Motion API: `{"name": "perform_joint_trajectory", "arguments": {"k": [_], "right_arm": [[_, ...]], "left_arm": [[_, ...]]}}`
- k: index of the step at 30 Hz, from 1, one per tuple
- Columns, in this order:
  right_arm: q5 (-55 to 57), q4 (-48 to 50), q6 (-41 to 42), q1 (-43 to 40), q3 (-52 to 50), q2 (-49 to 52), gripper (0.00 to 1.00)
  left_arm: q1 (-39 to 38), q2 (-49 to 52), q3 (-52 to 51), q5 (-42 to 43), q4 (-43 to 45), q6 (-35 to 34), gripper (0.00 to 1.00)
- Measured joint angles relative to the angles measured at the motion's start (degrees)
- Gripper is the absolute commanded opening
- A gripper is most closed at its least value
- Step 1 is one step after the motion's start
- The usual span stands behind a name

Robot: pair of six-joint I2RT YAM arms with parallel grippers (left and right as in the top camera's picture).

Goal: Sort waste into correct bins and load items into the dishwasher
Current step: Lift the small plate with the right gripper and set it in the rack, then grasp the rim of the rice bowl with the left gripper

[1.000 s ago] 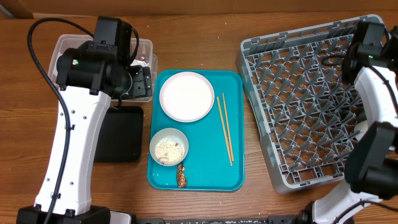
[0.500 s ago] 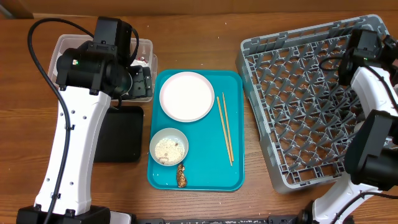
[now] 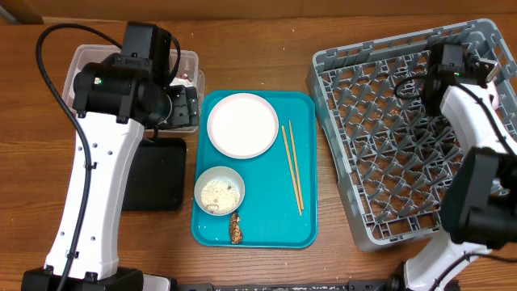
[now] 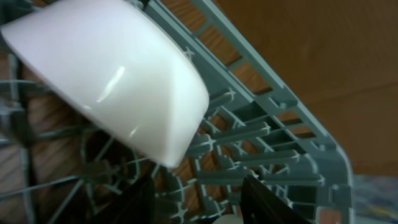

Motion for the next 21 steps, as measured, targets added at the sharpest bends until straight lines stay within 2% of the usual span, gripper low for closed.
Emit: {"name": "perform_joint_trajectory", "arguments": {"k": [2,5,9,13,16,21], "right_arm": [[-3.9,-3.1,0.0,-0.1,0.0,-3.1,0.71],[-10.9,-5.8,0.2,0.0,0.6,-9.6,0.8],[-24.0,-9.2,0.2,0.8,2.3,-18.3,0.81],[-44.0,-15.5,0.2,2.6,3.4,-25.4,0.82],[-56.4,-20.4,-1.4,4.8,3.5,-26.1,0.83],[-66.2,-26.7,-4.6,11.3,3.1,-25.3,0.88]], "left_arm": [[0.0,0.0,0.0,0.0,0.0,0.0,0.92],[0.0,0.0,0.0,0.0,0.0,0.0,0.96],[0.0,0.0,0.0,0.0,0.0,0.0,0.98],[0.0,0.0,0.0,0.0,-0.2,0.0,0.97],[0.0,0.0,0.0,0.2,-0.7,0.0,0.97],[0.0,0.0,0.0,0.5,-2.7,0.0,0.95]]}}
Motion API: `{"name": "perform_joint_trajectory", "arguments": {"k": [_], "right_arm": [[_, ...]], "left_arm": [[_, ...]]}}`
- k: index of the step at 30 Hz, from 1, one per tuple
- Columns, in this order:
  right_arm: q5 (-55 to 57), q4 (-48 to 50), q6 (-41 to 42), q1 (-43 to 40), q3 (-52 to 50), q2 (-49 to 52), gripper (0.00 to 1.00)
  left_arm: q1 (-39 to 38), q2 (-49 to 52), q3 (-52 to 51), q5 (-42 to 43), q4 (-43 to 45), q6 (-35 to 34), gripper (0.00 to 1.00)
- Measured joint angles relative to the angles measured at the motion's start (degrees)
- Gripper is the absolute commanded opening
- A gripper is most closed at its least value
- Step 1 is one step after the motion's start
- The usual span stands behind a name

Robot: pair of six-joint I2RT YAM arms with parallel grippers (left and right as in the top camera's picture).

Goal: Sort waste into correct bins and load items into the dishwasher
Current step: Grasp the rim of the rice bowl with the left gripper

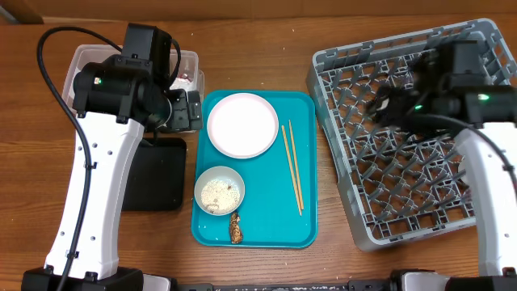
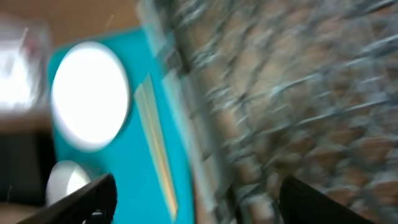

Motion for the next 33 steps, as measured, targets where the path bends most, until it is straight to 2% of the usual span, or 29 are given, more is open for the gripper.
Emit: {"name": "perform_joint_trajectory", "arguments": {"k": [5,10,17,24,26,27,33], "right_arm": [[-0.8,-2.6,-0.9,6.3,-0.1,0.0,0.88],[3.0,-3.5,-0.9,6.8,-0.1,0.0,0.91],[7.9,-4.2,-0.9,6.8,-0.2,0.0,0.94],[8.8,-4.2,-0.8,6.8,-0.2,0.0,0.94],[9.0,-4.2,-0.9,6.8,-0.2,0.0,0.94],[9.0,-4.1,-0.9,6.8,-0.2,0.0,0.94],[9.2,-4.2,-0.9,6.8,-0.3,0.0,0.94]], "left_arm": [[0.0,0.0,0.0,2.7,-2.1,0.0,0.9],[-1.6,0.0,-1.0,5.8,-2.8,-0.7,0.9],[-9.5,-0.1,-13.3,7.3,1.4,-5.2,0.9],[-18.6,0.0,-31.4,8.7,15.1,-11.2,0.75],[-20.7,0.0,-35.8,8.9,19.2,-12.5,0.74],[-21.5,0.0,-37.7,9.0,21.1,-12.9,0.68],[-23.3,0.0,-46.1,8.7,31.1,-14.8,0.52]]}}
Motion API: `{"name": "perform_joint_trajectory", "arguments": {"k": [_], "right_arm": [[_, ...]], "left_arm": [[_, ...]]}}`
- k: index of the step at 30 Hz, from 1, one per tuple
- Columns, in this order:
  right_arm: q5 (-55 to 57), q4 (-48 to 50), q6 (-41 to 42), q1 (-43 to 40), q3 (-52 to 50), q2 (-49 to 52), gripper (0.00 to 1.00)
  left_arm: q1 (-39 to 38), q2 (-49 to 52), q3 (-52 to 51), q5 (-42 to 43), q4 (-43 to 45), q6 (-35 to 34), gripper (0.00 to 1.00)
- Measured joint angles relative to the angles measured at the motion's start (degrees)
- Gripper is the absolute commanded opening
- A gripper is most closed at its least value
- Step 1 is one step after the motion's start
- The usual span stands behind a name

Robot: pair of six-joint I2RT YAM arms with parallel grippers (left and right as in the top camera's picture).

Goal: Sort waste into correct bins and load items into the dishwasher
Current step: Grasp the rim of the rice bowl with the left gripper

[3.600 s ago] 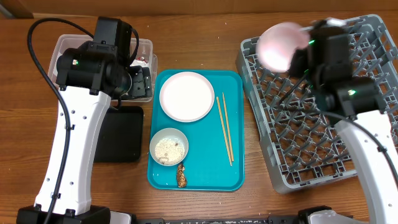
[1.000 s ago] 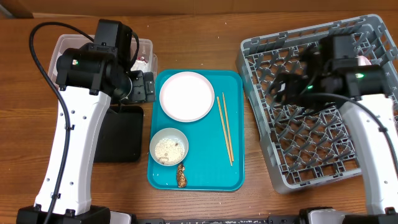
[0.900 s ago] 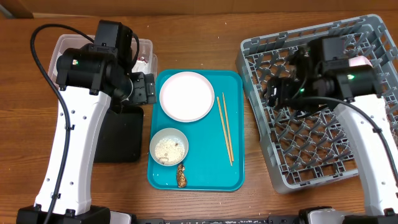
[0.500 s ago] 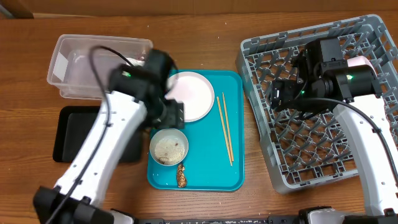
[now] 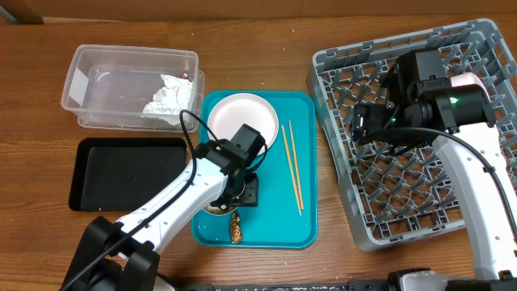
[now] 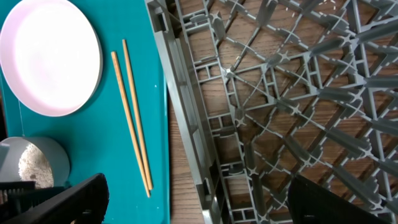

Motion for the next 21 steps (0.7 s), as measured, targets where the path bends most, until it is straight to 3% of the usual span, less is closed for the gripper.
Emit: {"name": "perform_joint_trajectory", "arguments": {"k": [8,21], "right_arm": [[0.0,0.0,0.0,0.0,0.0,0.0,0.94],[0.0,0.0,0.0,0.0,0.0,0.0,0.94]], "left_arm": [[0.0,0.0,-1.2,-3.4,6.4,-0.4,0.31],[0.0,0.0,-1.2,-3.9,9.6,-0.5,0.31]]}}
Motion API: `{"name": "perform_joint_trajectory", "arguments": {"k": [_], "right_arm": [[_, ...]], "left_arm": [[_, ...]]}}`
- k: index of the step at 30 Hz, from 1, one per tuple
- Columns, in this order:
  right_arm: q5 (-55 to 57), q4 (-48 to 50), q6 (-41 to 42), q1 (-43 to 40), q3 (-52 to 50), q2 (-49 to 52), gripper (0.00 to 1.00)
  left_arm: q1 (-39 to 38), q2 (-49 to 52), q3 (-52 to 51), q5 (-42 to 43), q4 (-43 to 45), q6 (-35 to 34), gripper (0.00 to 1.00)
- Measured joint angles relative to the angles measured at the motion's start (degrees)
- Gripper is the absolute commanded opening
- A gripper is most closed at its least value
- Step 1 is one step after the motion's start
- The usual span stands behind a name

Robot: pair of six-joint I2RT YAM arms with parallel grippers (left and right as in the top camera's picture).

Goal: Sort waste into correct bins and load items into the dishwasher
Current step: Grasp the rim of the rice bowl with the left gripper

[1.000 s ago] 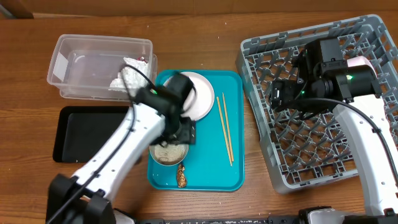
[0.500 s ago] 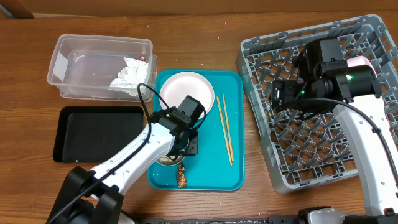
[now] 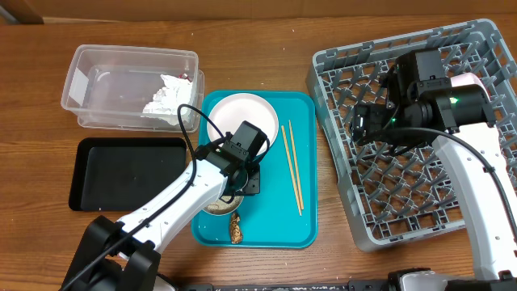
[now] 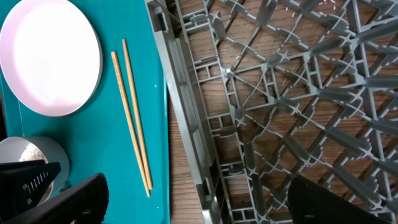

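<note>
On the teal tray (image 3: 275, 218) lie a white plate (image 3: 242, 123), two chopsticks (image 3: 292, 166), a brown food stick (image 3: 236, 229) and a small bowl (image 3: 213, 208) of crumbs. My left gripper (image 3: 245, 181) sits over the bowl's right rim; its jaws appear apart. The bowl (image 4: 28, 152) and a left finger (image 4: 31, 179) show in the right wrist view, beside the plate (image 4: 50, 59) and chopsticks (image 4: 134, 118). My right gripper (image 4: 205, 208) hangs wide open and holds nothing over the rack's left part (image 3: 367, 125).
The grey dish rack (image 3: 404, 186) fills the right side, with a white bowl (image 3: 467, 81) in its far right corner. A clear bin (image 3: 105, 81) holding a crumpled tissue (image 3: 166, 95) stands far left. A black tray bin (image 3: 125, 171) lies in front of it.
My left gripper has shifted a little toward the plate, and its finger now covers the crumbs in the right wrist view. The bowl and my right arm have not moved.
My left gripper was at the clear bin while my right was at a white bowl in the rack's far corner. Then the right arm was over the rack, the bowl left behind. Later the left gripper was at the small bowl, with a tissue showing in the bin.
</note>
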Motion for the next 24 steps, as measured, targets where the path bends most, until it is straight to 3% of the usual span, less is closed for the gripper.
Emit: {"name": "perform_joint_trajectory", "arguments": {"k": [9,16,24], "right_arm": [[0.0,-0.2,0.0,0.0,0.0,0.0,0.94],[0.0,-0.2,0.0,0.0,0.0,0.0,0.94],[0.0,-0.2,0.0,0.0,0.0,0.0,0.94]], "left_arm": [[0.0,0.0,-2.7,0.0,0.9,0.0,0.29],[0.0,0.0,-3.5,0.1,1.3,-0.1,0.04],[0.0,-0.3,-3.4,-0.4,1.0,0.0,0.04]]}}
